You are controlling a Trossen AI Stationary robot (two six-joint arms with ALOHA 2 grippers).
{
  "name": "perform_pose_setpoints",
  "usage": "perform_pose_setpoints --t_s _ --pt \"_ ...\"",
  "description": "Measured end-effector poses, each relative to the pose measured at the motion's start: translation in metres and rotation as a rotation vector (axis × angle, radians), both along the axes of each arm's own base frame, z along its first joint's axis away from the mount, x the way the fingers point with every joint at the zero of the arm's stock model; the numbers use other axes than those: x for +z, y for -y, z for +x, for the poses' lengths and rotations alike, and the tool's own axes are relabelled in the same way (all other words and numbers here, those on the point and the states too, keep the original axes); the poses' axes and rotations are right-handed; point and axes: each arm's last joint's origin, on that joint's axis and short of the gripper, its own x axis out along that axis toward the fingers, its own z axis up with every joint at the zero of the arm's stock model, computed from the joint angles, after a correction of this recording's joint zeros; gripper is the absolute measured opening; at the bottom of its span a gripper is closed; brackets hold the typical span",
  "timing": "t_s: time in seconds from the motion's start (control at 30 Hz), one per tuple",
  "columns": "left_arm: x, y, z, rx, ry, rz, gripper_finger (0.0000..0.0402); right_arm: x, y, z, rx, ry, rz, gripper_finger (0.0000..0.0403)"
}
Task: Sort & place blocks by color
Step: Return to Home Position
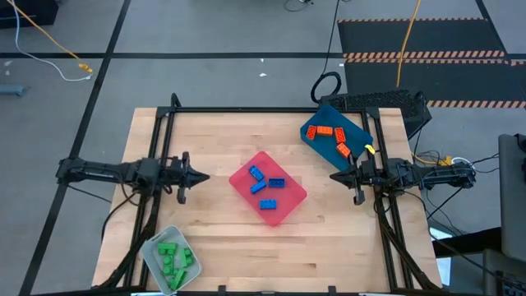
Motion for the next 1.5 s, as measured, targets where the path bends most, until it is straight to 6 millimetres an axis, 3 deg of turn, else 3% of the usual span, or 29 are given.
perform_pose_setpoints --t_s 0.3,0.67,1.27,1.5 --pt "0.024 -0.002 -0.017 0.022 0.028 0.053 0.0000 0.000 0.000 0.000 0.000 0.000 0.000 0.0000" --pt "0.010 0.000 -0.008 -0.014 0.127 0.079 0.0001 0.000 0.000 0.000 0.001 0.004 0.000 0.0000" --pt "0.011 -0.004 -0.008 0.071 0.130 0.123 0.0001 0.000 0.000 0.000 0.000 0.002 0.000 0.0000" --pt "0.011 -0.007 -0.008 0.106 0.121 0.115 0.0021 0.000 0.000 0.000 0.000 0.002 0.000 0.0000"
